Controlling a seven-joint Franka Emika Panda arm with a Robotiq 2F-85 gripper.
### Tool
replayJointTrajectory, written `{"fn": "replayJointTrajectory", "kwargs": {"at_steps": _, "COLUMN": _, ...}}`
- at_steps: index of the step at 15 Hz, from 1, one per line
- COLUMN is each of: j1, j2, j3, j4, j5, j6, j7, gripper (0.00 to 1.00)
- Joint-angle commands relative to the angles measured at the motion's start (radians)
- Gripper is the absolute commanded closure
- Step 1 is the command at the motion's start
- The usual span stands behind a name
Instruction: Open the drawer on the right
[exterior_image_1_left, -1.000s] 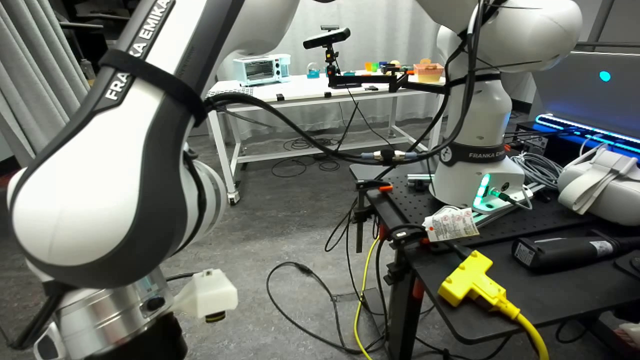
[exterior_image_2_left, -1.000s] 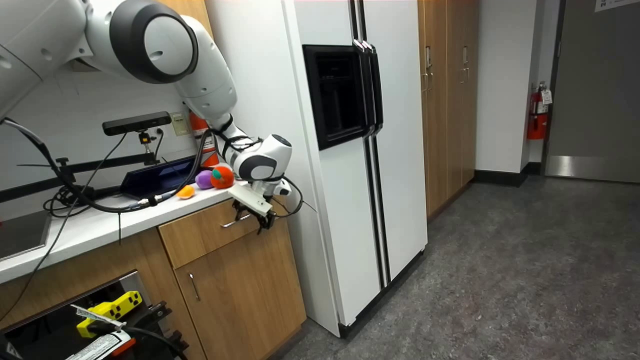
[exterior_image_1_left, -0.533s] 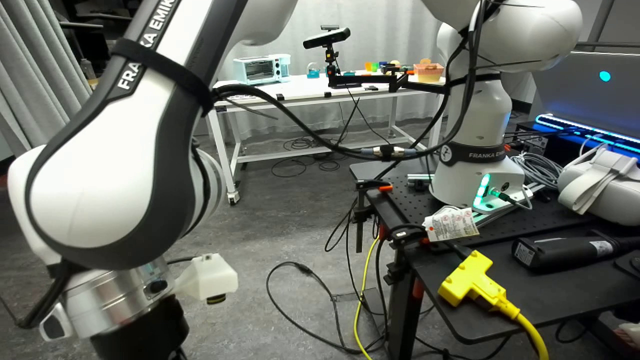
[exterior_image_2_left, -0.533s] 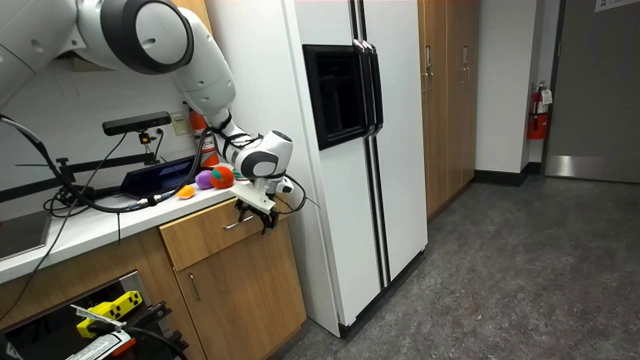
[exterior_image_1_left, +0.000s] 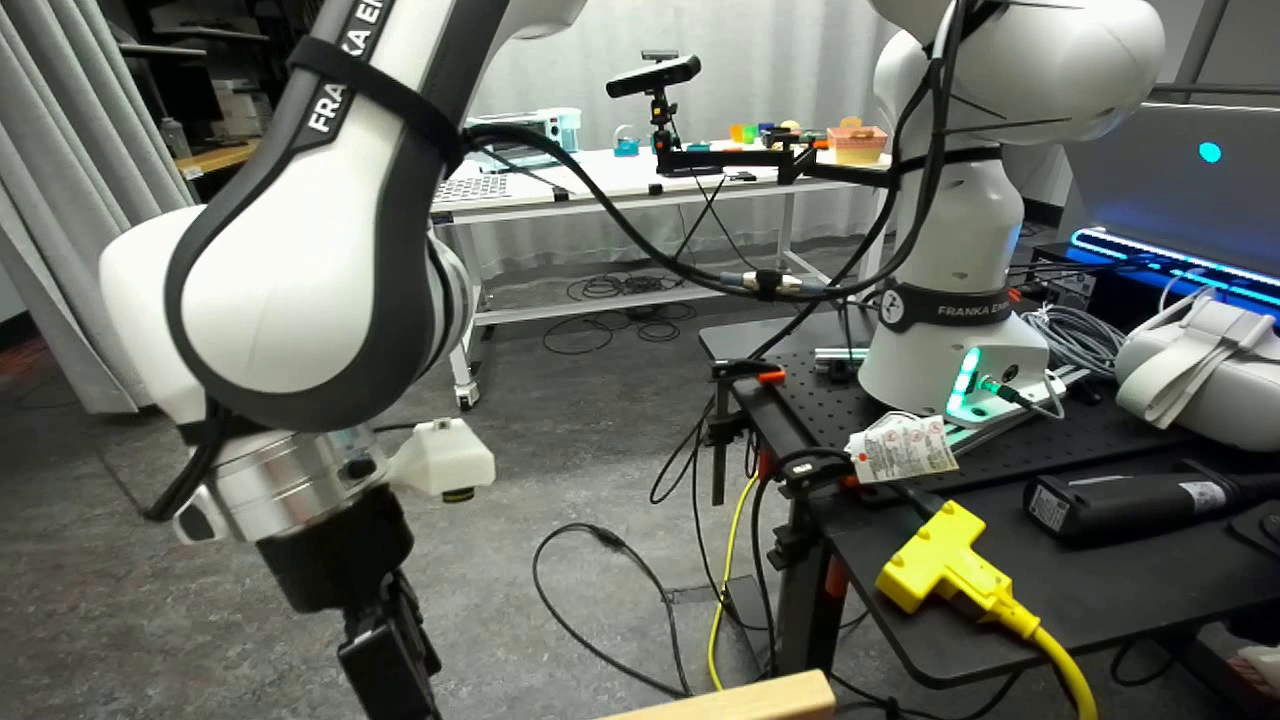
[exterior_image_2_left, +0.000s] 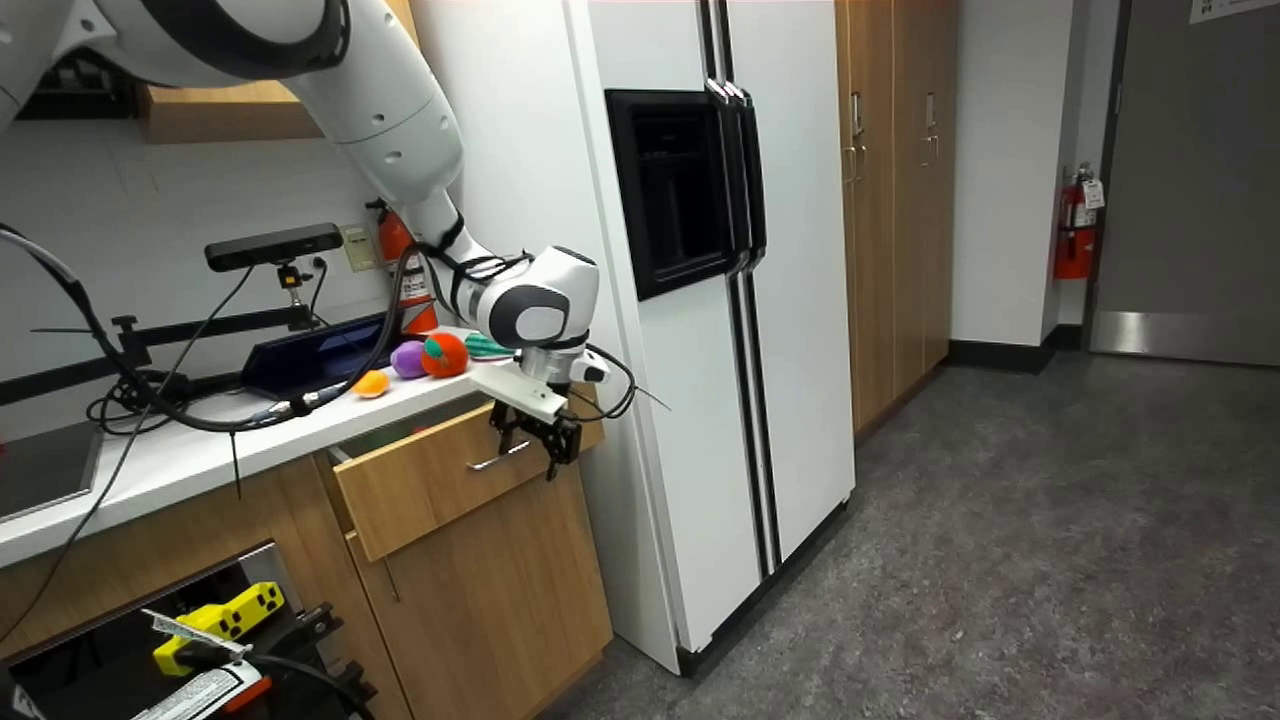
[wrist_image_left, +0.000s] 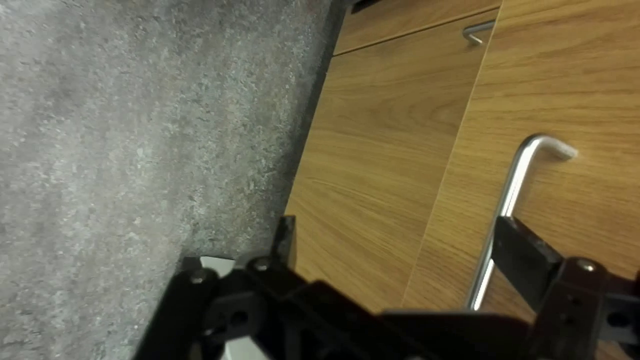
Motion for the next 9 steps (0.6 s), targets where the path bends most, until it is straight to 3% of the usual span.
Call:
{"fn": "replayJointTrajectory", "kwargs": {"at_steps": 1, "j1": -0.009, "j2": -0.12, "j3": -0.047, "j4": -0.134, "j5": -0.049, "j6": 0.0, "j7": 0.051, "gripper": 0.0}}
{"fn": "replayJointTrajectory", "kwargs": {"at_steps": 5, "j1": -0.006, "j2": -0.213, "j3": -0.074, "j4": -0.209, "j5": -0.068, "j6": -0.008, "j7": 0.064, "gripper": 0.0}}
{"fn": "replayJointTrajectory", "kwargs": {"at_steps": 9, "j1": 0.02, "j2": -0.299, "j3": -0.057, "j4": -0.231, "j5": -0.087, "j6": -0.025, "j7": 0.066, "gripper": 0.0}}
